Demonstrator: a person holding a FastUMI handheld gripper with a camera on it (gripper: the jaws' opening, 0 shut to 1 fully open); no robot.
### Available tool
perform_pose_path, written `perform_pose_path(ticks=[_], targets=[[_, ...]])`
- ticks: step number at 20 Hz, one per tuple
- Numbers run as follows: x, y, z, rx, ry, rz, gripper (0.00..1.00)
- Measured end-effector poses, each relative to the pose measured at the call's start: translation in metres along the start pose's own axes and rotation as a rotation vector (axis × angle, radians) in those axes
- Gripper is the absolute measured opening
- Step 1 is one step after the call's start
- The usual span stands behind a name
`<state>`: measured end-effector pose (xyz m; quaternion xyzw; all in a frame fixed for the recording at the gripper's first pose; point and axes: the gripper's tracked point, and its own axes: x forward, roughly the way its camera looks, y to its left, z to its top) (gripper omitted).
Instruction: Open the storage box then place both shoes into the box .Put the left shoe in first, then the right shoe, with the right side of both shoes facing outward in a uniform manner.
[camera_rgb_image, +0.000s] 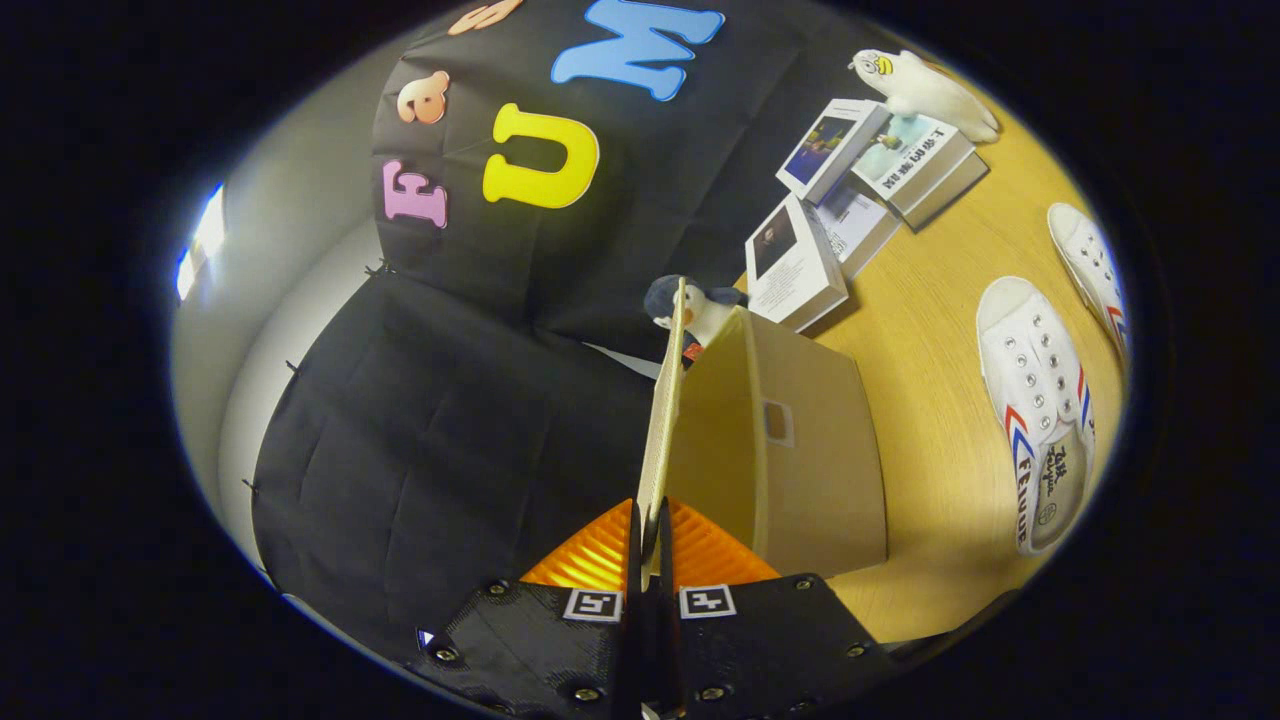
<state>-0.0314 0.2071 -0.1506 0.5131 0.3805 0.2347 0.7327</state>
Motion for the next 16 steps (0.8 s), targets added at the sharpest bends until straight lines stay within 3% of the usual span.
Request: perform_pose_path(ticks=[16], targets=[[0.049, 0.108, -0.013, -0.236, 0.053, 0.042, 0.07]])
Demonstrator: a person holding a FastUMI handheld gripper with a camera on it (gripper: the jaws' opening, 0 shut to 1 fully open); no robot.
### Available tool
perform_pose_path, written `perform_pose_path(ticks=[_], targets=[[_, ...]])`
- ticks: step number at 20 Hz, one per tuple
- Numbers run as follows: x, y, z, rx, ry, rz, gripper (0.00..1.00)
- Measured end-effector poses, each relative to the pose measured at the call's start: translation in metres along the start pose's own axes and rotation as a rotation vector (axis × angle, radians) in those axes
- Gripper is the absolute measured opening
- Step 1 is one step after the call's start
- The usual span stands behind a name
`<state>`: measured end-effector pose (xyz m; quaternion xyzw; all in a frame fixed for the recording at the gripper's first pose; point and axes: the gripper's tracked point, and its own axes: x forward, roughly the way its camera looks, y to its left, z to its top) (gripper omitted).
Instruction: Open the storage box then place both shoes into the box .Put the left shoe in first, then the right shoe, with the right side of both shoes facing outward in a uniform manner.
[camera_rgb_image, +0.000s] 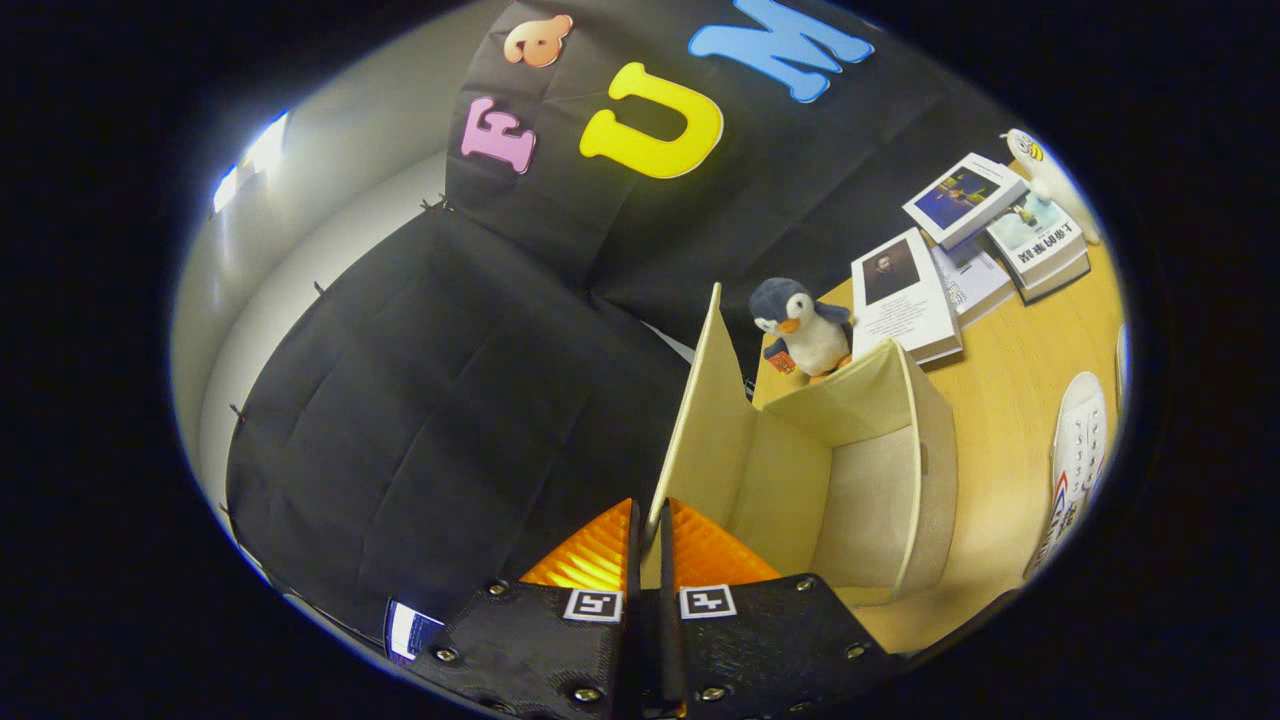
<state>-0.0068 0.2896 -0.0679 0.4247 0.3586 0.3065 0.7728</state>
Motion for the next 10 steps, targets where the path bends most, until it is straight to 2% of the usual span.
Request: perform_pose_path(ticks=[10], targets=[[0.050, 0.049, -0.017, -0.161, 0.053, -0.003, 0.07]])
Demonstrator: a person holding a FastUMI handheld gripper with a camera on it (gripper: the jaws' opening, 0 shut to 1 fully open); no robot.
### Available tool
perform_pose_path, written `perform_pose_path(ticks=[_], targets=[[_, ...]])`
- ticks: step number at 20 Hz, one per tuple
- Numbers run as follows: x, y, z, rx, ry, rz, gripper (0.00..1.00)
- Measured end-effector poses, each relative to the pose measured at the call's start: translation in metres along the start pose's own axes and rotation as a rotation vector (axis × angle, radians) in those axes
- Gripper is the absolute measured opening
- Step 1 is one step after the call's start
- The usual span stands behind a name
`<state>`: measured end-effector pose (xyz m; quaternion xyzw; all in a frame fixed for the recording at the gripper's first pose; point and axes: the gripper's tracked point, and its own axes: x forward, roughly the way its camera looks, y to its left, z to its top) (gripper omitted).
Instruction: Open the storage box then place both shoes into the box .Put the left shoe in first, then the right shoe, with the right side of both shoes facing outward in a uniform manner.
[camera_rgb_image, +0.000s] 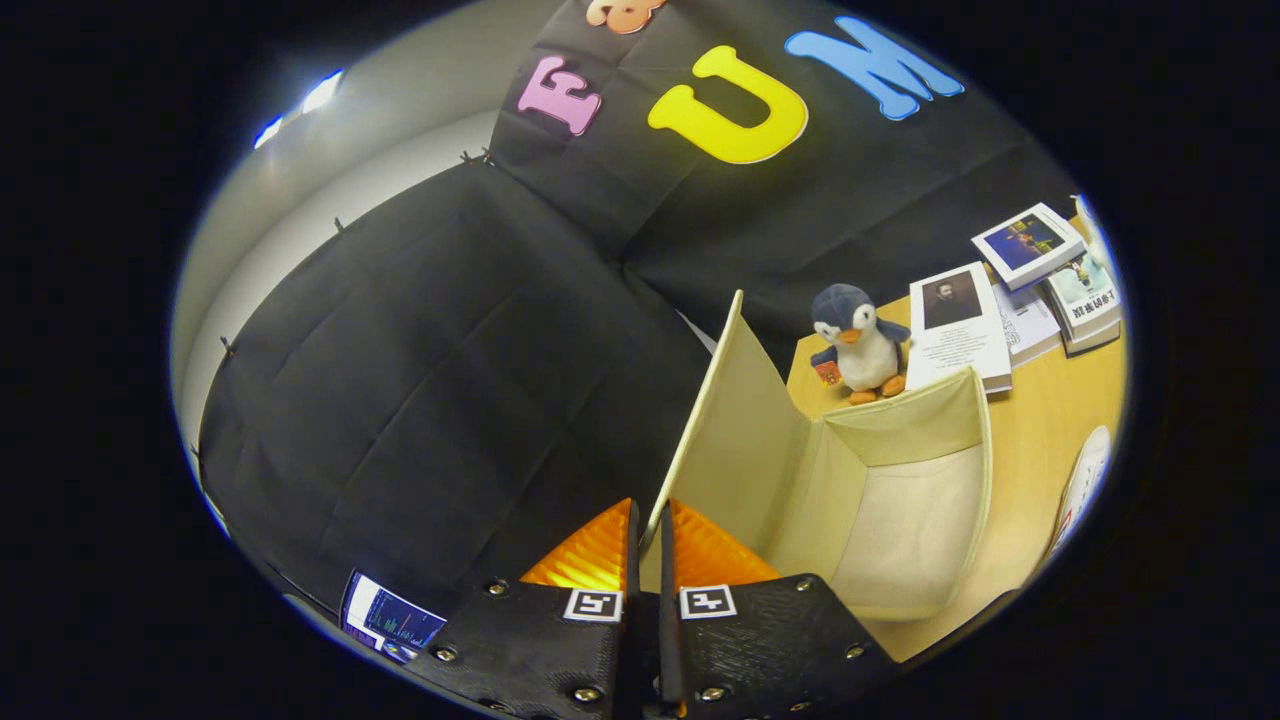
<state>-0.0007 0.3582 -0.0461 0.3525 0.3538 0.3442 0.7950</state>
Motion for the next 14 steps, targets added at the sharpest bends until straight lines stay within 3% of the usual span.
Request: perform_pose_path(ticks=[6, 9, 10, 11, 12, 14], targets=[[0.031, 0.021, -0.012, -0.049, 0.027, 0.008, 0.07], [0.040, 0.023, -0.019, -0.105, 0.044, -0.003, 0.16], [0.039, 0.022, -0.019, -0.132, 0.045, -0.009, 0.31], [0.041, 0.020, -0.021, -0.163, 0.046, -0.017, 0.52], [0.039, 0.019, -0.022, -0.193, 0.049, -0.021, 0.63], [0.033, 0.015, -0.023, -0.239, 0.054, -0.037, 0.97]])
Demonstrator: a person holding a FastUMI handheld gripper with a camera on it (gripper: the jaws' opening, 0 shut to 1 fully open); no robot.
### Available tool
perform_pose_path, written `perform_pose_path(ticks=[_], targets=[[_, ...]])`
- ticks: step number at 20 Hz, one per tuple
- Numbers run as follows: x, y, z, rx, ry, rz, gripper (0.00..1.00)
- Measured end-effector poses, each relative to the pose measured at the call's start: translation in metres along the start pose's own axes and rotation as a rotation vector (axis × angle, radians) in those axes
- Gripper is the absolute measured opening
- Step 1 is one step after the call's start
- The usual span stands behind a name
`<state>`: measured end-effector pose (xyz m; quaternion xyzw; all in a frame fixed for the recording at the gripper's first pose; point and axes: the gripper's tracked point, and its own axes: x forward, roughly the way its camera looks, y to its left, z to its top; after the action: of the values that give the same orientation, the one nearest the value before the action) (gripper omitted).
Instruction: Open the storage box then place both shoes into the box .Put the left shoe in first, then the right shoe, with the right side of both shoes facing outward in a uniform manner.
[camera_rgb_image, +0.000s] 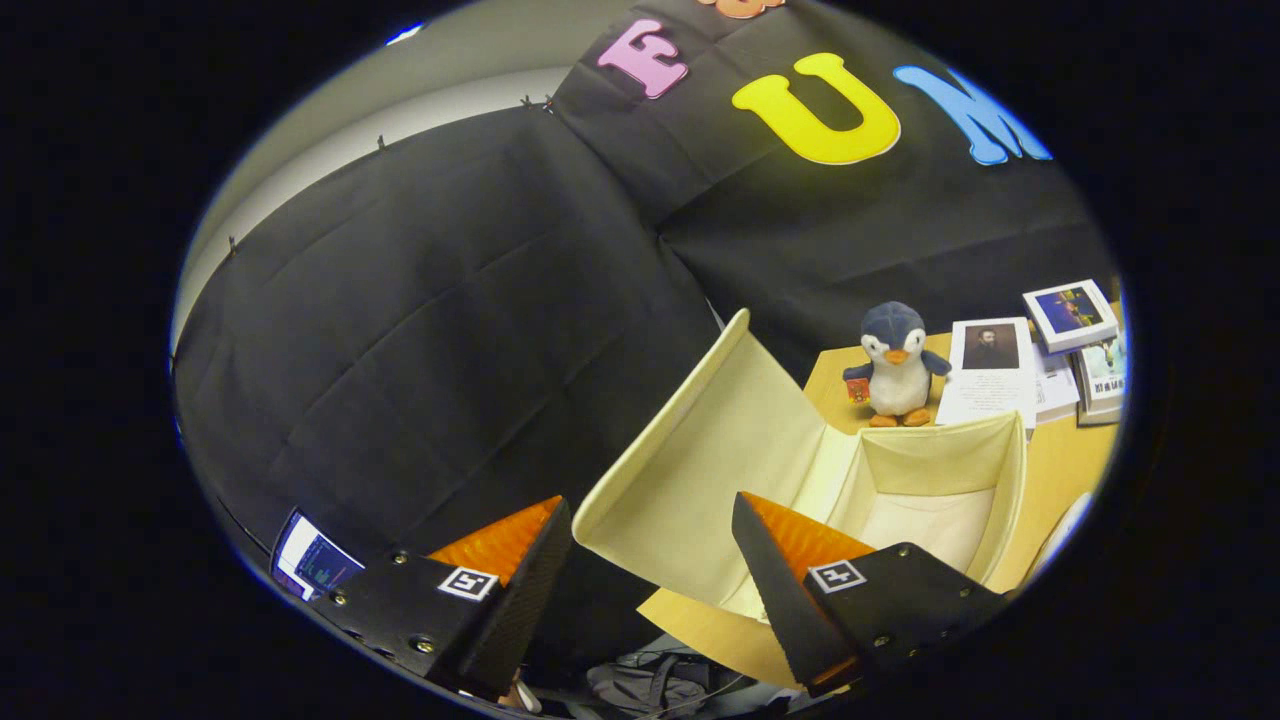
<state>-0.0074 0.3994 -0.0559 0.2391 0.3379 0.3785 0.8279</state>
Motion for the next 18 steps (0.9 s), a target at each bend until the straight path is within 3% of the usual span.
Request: perform_pose_path(ticks=[7, 12, 18], targets=[[-0.039, -0.049, 0.008, -0.115, -0.033, -0.120, 0.97], [-0.065, -0.089, 0.009, -0.116, -0.038, -0.192, 0.97], [-0.099, -0.156, 0.005, -0.129, -0.045, -0.341, 0.97]])
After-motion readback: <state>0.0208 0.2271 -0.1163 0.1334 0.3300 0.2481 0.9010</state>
